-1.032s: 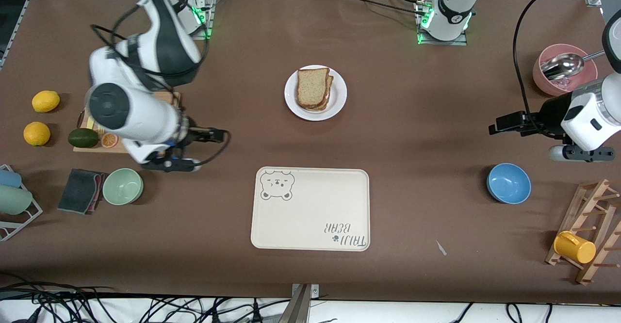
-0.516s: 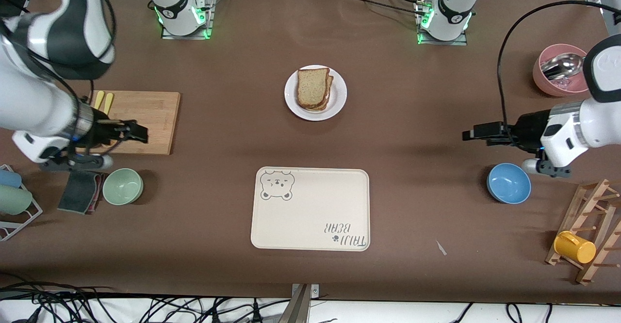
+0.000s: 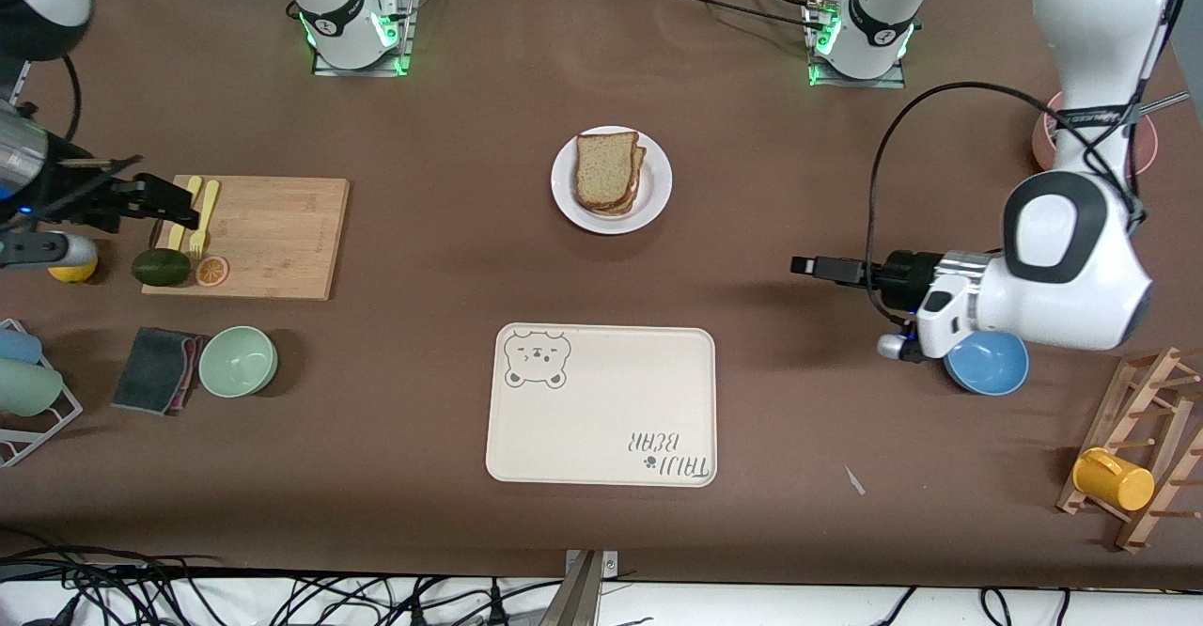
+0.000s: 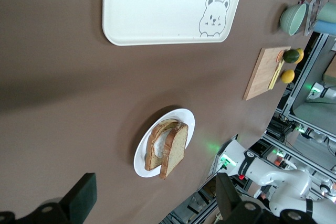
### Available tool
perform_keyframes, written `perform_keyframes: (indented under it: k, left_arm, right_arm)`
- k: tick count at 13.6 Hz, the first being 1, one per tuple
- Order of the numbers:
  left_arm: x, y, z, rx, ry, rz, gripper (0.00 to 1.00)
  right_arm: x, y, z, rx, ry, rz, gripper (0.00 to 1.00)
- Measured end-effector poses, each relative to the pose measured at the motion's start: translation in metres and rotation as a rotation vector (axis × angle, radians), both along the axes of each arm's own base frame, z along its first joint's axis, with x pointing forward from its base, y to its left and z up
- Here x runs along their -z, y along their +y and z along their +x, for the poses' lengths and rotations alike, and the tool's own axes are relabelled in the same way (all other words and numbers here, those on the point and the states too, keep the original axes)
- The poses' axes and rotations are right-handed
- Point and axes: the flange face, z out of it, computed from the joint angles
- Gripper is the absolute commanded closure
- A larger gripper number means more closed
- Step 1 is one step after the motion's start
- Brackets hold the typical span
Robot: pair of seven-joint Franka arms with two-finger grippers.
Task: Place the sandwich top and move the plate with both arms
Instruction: 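Withdraw the right gripper while the left gripper reaches toward the plate, then move the left gripper to the plate rim and grasp it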
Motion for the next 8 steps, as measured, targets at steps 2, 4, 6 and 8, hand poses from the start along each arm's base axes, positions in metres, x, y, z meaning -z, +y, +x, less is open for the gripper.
perform_keyframes:
  k: [2, 4, 6, 8]
  left_arm:
    - [0.013, -0.02, -0.003, 0.033, 0.0, -0.02, 0.0]
    - [0.028, -0.036, -0.011, 0.075, -0.033, -0.033, 0.01]
    - [0.046, -0.044, -0.027, 0.113, -0.088, -0.05, 0.01]
    - [0.06, -0.055, -0.053, 0.11, -0.114, -0.075, 0.05]
  right_arm:
    - [-0.006, -0.005, 0.001, 0.0, -0.042, -0.004, 0.0]
    - [-0.011, -0.011, -0.009, 0.001, -0.056, 0.01, 0.0]
    - [-0.011, -0.024, -0.032, 0.018, -0.046, 0.022, 0.0]
    - [-0.008, -0.04, -0.058, 0.041, -0.057, 0.031, 0.0]
